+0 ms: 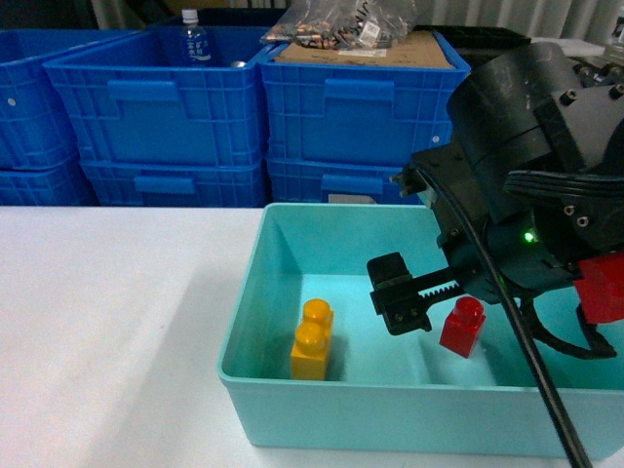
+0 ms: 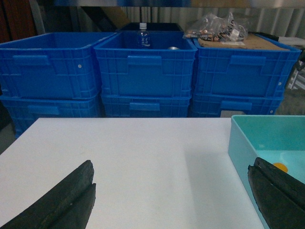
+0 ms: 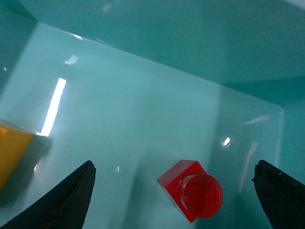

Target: Pick red block from blue box to shelf

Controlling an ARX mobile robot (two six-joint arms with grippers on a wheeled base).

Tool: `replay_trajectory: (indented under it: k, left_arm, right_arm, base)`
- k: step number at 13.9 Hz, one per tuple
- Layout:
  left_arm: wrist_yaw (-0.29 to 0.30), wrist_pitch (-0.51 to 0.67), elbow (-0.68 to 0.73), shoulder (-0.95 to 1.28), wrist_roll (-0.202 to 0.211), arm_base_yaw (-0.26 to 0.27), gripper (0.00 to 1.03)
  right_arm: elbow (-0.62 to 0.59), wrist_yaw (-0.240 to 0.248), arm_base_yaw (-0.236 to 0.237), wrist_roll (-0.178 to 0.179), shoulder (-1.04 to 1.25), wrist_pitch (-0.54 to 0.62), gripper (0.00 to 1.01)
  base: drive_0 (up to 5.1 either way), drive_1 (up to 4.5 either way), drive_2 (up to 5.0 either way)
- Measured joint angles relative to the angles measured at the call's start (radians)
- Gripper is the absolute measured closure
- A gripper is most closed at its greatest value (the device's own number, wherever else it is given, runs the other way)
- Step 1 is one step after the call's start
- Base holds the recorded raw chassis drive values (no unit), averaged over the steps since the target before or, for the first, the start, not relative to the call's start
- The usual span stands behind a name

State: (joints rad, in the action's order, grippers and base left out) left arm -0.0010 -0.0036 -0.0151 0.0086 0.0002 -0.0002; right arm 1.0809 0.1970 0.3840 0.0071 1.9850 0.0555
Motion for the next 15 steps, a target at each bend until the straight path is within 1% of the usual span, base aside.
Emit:
replay_trajectory:
  k: [2,7,8,9,10,11,12,13,14,15]
  left_arm:
    - [0.000,0.000,0.000,0.000,0.000,0.000,0.05]
    - [0.000,0.000,0.000,0.000,0.000,0.000,0.05]
    - [0.000,0.000,0.000,0.000,0.000,0.000,0.05]
    - [0.000,0.000,0.000,0.000,0.000,0.000,0.05]
    - [0.000,0.000,0.000,0.000,0.000,0.000,0.05]
    - [0.000,0.000,0.000,0.000,0.000,0.000,0.05]
    - [0.000,0.000,0.000,0.000,0.000,0.000,0.05]
    - [0.000,0.000,0.000,0.000,0.000,0.000,0.05]
    - [0.000,0.000,0.000,0.000,0.000,0.000,0.05]
    - [0.000,0.000,0.000,0.000,0.000,0.000,0.05]
  right_arm:
    - [0.043,-0.003,-0.014,0.003,0.055,-0.032,0.03]
    - [0.071,0.002,-0.038,0.009,0.152,-0.039,0.03]
    - [0.080,0.003,-0.042,0.014,0.169,-0.044,0.08]
    - [0.081,-0.002,-0.045,0.020,0.175,-0.056,0.23]
    - [0.083,-0.002,-0.045,0.023,0.175,-0.057,0.34]
    - [0.088,-0.002,-0.045,0.027,0.175,-0.055,0.48]
    - [0.089,-0.005,-0.045,0.031,0.175,-0.043,0.58]
    - [0.079,-0.012,-0.045,0.038,0.166,-0.026,0.61]
    - [0.046,-0.030,-0.045,0.054,0.130,-0.016,0.61]
    - [-0.016,-0.056,-0.047,0.064,0.037,0.016,0.61]
  base:
    - [0.0,0.00,0.0]
    - [0.0,0.00,0.0]
    - [0.0,0.00,0.0]
    - [0.0,0.00,0.0]
    - [0.0,0.00,0.0]
    - [0.0,0.00,0.0]
    - [0.0,0.00,0.0]
    - [0.0,0.00,0.0]
    - [0.0,0.00,0.0]
    - [0.0,0.00,0.0]
